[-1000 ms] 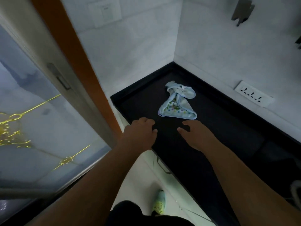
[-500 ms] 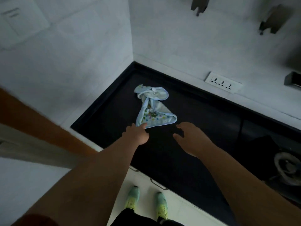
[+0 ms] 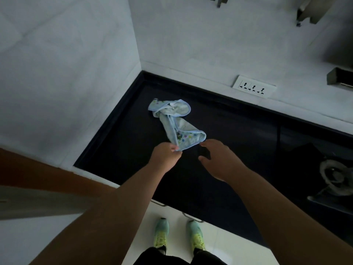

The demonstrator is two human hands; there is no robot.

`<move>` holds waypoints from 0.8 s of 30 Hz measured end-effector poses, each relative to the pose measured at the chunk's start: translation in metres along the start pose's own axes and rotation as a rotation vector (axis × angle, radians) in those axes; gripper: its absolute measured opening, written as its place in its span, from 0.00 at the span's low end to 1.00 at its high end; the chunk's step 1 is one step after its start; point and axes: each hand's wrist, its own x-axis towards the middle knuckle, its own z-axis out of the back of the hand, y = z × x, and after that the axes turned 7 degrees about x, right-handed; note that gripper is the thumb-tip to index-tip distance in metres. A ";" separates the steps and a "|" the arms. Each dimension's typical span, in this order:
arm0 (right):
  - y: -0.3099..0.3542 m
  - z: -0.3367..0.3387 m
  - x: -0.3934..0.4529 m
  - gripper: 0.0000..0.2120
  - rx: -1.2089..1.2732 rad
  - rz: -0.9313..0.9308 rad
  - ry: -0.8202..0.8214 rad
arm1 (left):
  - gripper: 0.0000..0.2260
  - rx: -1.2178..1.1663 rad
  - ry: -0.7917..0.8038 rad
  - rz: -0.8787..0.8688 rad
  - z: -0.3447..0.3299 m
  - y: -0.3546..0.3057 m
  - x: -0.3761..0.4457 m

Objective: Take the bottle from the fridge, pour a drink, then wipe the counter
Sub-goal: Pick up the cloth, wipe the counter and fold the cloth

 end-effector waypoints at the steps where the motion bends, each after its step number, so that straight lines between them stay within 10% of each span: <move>1: 0.000 0.000 0.001 0.31 0.004 0.006 -0.004 | 0.16 -0.056 -0.019 -0.066 0.008 -0.011 -0.011; 5: 0.008 0.004 0.007 0.34 0.037 0.030 -0.026 | 0.09 -0.270 -0.019 -0.274 0.042 -0.045 -0.052; 10: 0.028 0.024 0.011 0.05 0.106 0.006 -0.092 | 0.09 -0.393 0.073 -0.467 0.078 -0.059 -0.080; 18: 0.046 0.063 -0.047 0.11 0.397 0.233 -0.303 | 0.48 0.120 0.092 -0.264 0.048 -0.015 -0.042; 24: 0.042 0.078 -0.073 0.22 0.529 0.227 -0.434 | 0.30 0.053 0.008 -0.260 0.024 -0.028 0.002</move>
